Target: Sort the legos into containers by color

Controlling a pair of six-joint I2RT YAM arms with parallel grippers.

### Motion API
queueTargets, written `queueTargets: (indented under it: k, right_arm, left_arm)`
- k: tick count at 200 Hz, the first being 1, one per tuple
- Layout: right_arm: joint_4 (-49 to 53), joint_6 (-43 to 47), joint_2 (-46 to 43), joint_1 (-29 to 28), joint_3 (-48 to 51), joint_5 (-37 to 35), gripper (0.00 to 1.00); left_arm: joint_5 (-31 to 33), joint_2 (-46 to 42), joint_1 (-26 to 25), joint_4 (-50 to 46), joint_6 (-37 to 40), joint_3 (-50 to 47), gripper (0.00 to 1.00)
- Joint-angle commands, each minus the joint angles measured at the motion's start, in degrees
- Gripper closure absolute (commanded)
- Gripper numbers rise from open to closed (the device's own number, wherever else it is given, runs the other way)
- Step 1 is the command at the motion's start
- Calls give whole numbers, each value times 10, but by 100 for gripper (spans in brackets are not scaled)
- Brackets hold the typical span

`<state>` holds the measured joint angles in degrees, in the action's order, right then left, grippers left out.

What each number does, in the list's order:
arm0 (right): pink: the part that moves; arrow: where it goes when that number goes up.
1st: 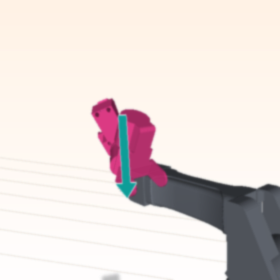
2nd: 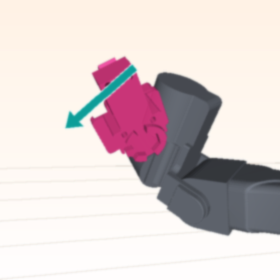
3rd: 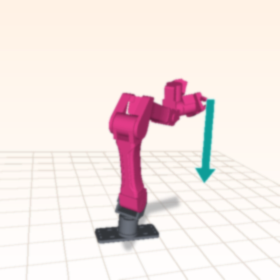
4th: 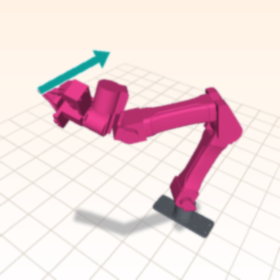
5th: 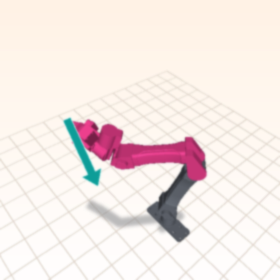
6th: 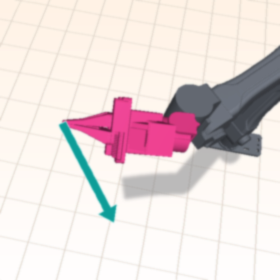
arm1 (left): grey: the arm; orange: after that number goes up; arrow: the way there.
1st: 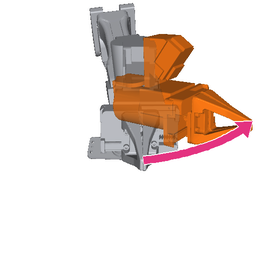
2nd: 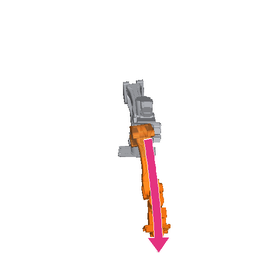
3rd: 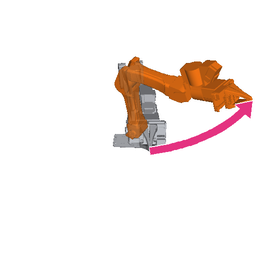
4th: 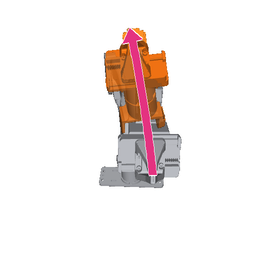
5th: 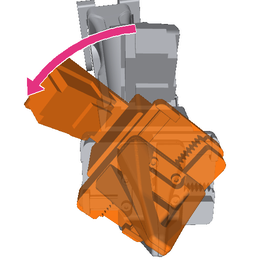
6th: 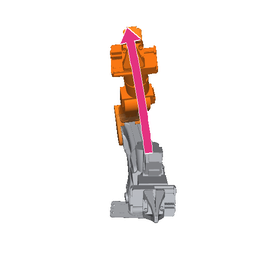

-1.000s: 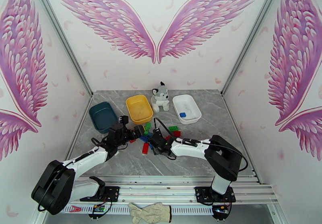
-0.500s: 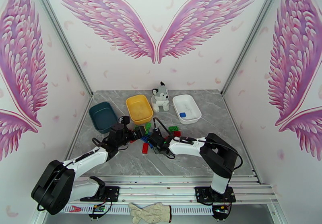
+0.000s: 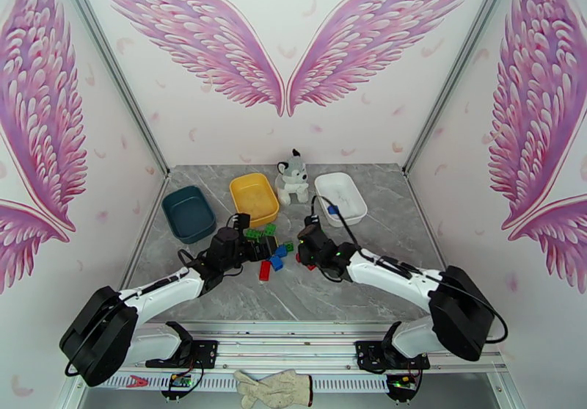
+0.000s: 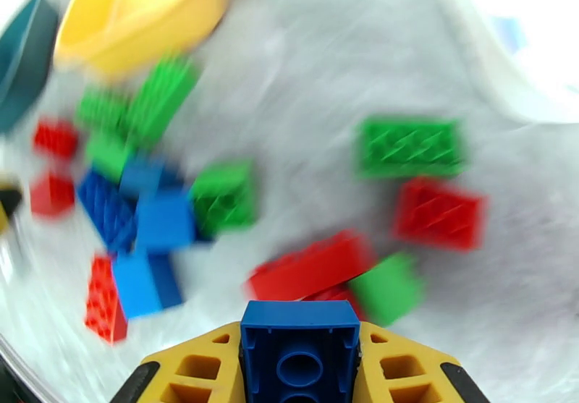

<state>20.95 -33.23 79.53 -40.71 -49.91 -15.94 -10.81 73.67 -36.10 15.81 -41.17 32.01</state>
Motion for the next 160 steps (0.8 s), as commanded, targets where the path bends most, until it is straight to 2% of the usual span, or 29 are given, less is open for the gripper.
queueTargets:
  k: [1,26,54,114,122,141,160]
  right_arm:
    - [-18,-10,-29,67,7,-1,69]
    - [-39,-16,-13,144,-22,25,69]
    - [-36,-22,62,206,-93,48,69]
    - [23,-4,245,269,-272,56,60]
    - [31,2,258,273,-289,53,57]
    - [46,15,267,275,-312,46,41]
    - [45,19,254,274,-310,59,32]
  left_arm:
    - [23,17,-27,5,51,46,1]
    - [28,60,-57,22,90,79,1]
    - [38,95,-83,10,117,108,1]
    - [89,67,-90,-83,151,128,1]
    - [100,60,-90,-88,152,126,1]
    - [125,48,-91,-104,157,123,1]
    - [147,44,-90,-115,160,123,1]
